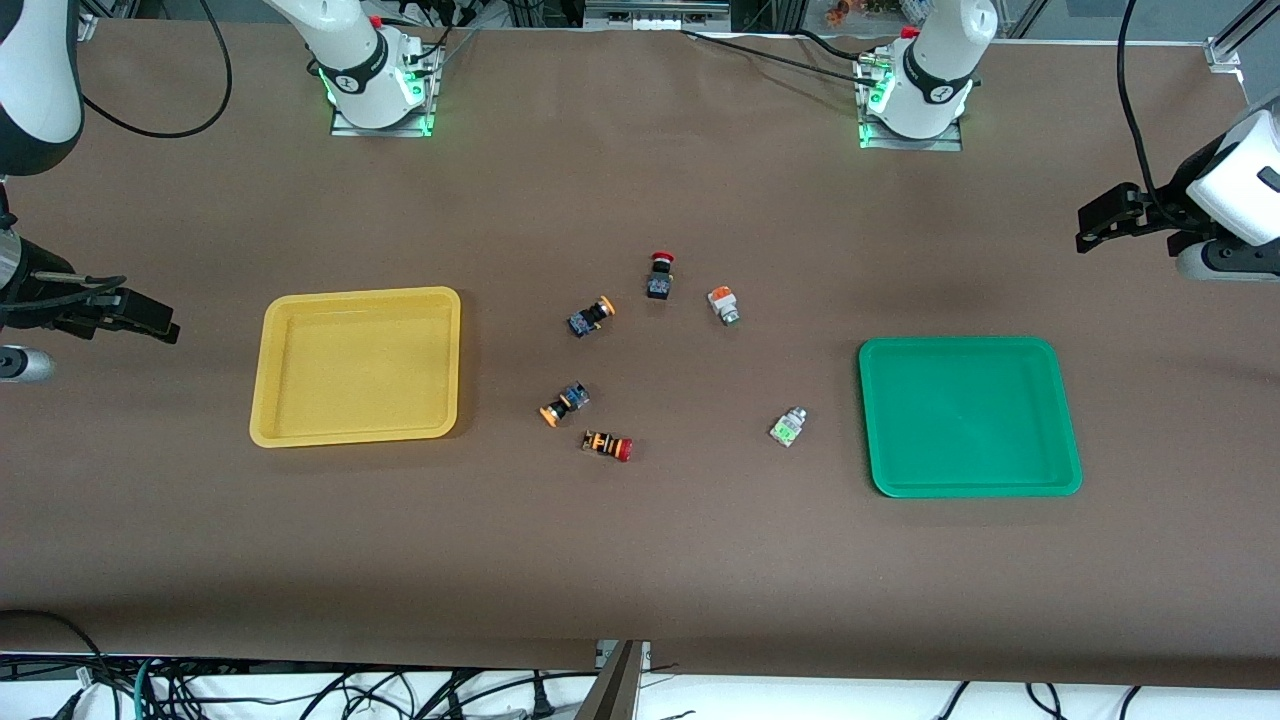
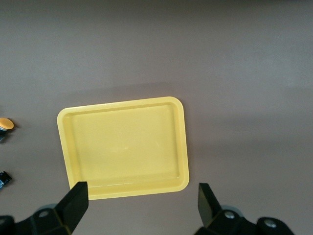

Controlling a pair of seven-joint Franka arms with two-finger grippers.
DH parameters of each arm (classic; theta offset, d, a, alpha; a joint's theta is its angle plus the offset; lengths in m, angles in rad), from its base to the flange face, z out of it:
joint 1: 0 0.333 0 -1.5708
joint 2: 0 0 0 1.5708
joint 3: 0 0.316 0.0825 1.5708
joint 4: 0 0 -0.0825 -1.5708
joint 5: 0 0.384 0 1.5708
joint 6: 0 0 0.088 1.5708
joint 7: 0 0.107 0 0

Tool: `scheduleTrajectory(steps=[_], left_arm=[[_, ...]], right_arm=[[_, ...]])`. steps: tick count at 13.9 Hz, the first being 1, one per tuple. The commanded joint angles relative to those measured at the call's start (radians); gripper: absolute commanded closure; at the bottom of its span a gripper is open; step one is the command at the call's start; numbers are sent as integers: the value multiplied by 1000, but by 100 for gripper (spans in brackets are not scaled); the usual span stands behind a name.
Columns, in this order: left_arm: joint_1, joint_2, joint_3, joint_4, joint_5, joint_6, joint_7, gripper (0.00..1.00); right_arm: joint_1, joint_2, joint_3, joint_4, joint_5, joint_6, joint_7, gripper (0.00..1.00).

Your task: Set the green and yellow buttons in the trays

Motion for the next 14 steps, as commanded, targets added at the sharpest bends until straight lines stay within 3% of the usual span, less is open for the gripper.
scheduleTrajectory(steps=[1, 9, 14], left_arm=[[2, 3, 3, 20, -5, -17, 20, 0], [-1, 27, 3, 19, -13, -20, 11, 0], [-43, 96, -7, 18, -13, -52, 18, 0]], right_arm=[[-3, 16, 1, 31, -12, -16, -5, 1], [-3, 16, 1, 31, -12, -18, -5, 1], [-3, 16, 1, 29, -12, -18, -5, 1]])
